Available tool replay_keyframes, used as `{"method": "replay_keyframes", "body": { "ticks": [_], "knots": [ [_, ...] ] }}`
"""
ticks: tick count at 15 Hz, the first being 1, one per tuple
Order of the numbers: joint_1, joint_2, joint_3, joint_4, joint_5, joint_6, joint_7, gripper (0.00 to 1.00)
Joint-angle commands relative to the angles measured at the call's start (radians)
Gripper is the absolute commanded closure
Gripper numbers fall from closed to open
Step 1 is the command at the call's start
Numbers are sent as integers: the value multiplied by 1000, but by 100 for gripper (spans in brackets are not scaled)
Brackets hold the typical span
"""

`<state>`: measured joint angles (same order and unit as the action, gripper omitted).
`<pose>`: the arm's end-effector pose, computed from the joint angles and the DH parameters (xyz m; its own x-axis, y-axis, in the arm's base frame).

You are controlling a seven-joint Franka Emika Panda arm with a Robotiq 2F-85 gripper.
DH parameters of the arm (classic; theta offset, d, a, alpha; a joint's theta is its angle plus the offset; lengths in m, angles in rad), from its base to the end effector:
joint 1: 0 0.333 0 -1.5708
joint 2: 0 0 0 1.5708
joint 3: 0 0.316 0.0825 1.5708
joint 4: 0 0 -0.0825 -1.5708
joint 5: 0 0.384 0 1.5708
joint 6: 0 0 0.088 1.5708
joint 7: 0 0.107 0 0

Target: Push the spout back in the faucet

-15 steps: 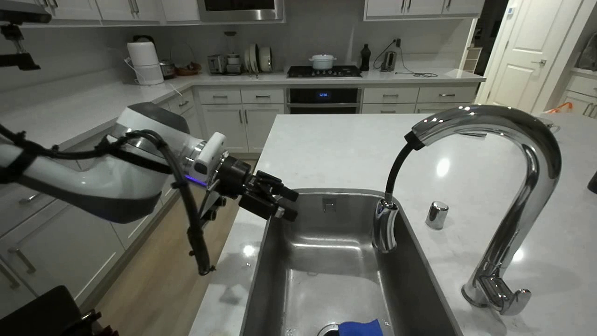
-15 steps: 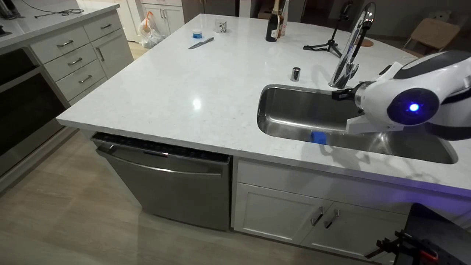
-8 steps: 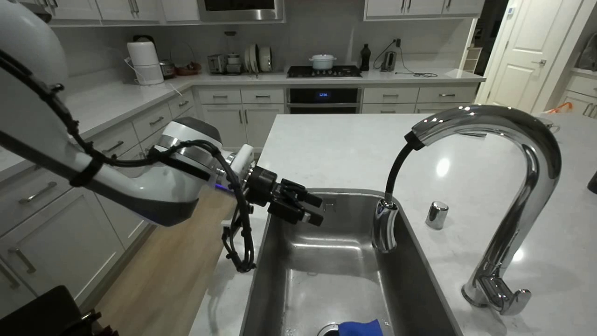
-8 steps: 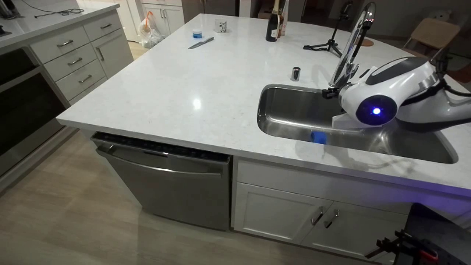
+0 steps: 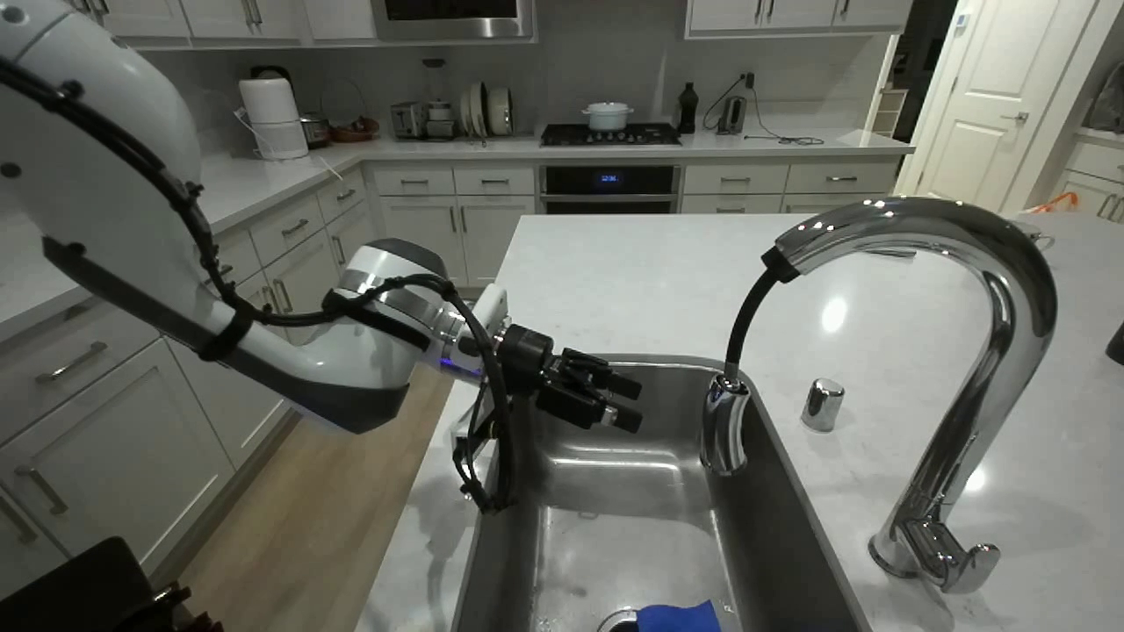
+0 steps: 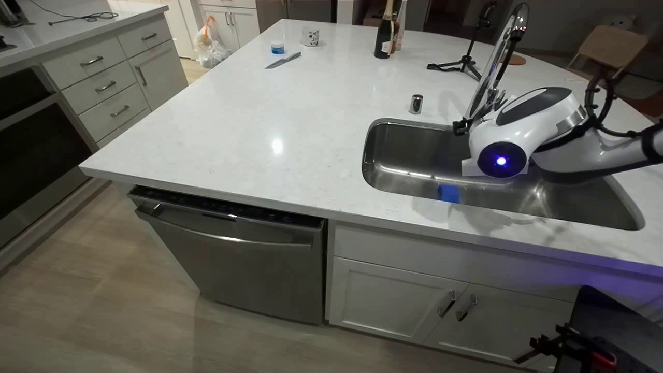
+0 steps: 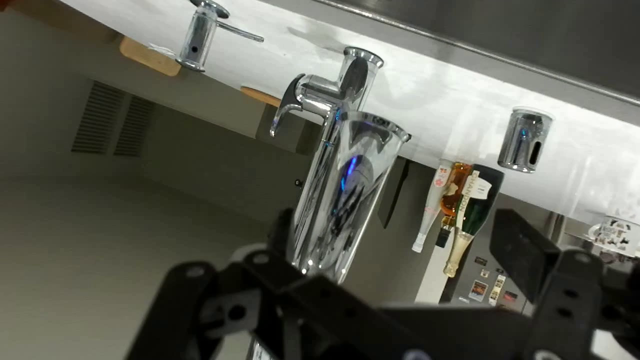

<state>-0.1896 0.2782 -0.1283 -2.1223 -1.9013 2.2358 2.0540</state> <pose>0.5472 -0.2082 0.2956 0.4312 -0.0894 0.8978 -0.8341 -0.4189 0.3589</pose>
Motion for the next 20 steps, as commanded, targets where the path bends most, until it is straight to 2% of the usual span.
{"method": "replay_keyframes", "body": {
  "ticks": [1,5,7,14,20],
  "knots": [
    [-8,29,1,29,-25,-50,31,0],
    [-17,37,1,37,-43,-85,70,0],
    [-20,27,7,21,-16,-65,38,0],
    [-21,27,7,21,-16,-65,51,0],
    [-12,46,7,25,-22,-140,103,0]
  ]
}}
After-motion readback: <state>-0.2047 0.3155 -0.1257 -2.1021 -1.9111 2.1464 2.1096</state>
